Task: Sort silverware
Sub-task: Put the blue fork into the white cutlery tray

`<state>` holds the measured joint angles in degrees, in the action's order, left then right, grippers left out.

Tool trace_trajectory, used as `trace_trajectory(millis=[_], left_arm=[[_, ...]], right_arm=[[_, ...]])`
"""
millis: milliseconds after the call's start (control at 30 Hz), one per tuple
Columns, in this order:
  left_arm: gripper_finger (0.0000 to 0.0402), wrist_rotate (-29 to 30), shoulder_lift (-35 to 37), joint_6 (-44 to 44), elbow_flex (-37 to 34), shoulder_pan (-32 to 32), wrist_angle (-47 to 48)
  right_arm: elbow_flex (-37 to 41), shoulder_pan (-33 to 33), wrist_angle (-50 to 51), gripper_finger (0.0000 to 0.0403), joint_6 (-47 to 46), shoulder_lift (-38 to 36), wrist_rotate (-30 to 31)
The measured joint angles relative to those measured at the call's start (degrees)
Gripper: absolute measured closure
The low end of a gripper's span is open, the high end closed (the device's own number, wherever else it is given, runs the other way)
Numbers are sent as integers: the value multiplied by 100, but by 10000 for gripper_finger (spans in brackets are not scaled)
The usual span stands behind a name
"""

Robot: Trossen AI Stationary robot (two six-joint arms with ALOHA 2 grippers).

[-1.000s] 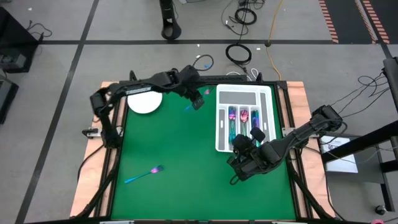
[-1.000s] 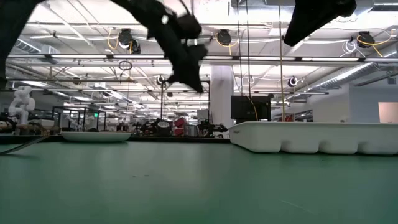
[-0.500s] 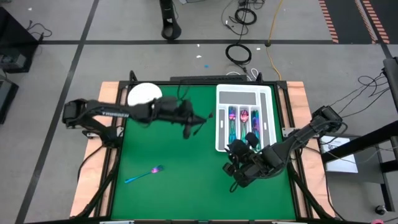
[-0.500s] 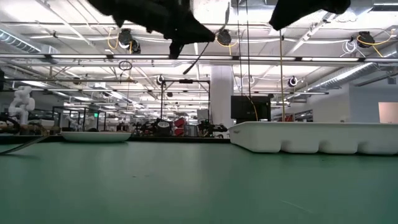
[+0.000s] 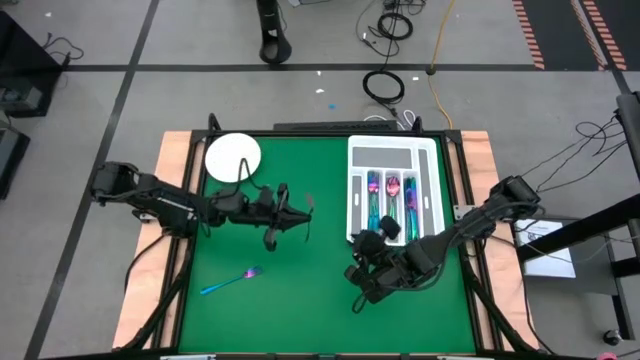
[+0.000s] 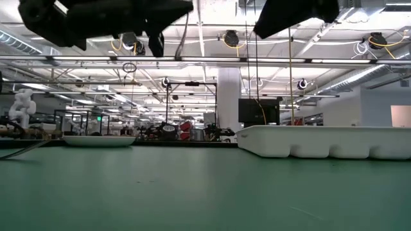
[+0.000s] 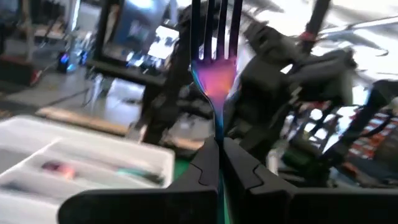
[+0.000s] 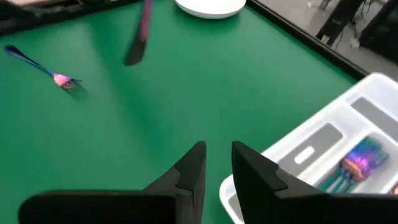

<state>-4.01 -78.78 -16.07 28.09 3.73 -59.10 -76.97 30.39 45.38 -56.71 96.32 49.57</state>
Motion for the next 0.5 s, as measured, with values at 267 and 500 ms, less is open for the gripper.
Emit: trace_trajectory(millis=[267,500], left_arm=[[401,26,2,629,-17,483,-402],[401,52,0,959,-17,535,-412]], right_arm=[[0,-358,-951,335,993,435,-11],[0,-565,-1351,335,1502,678,-41]])
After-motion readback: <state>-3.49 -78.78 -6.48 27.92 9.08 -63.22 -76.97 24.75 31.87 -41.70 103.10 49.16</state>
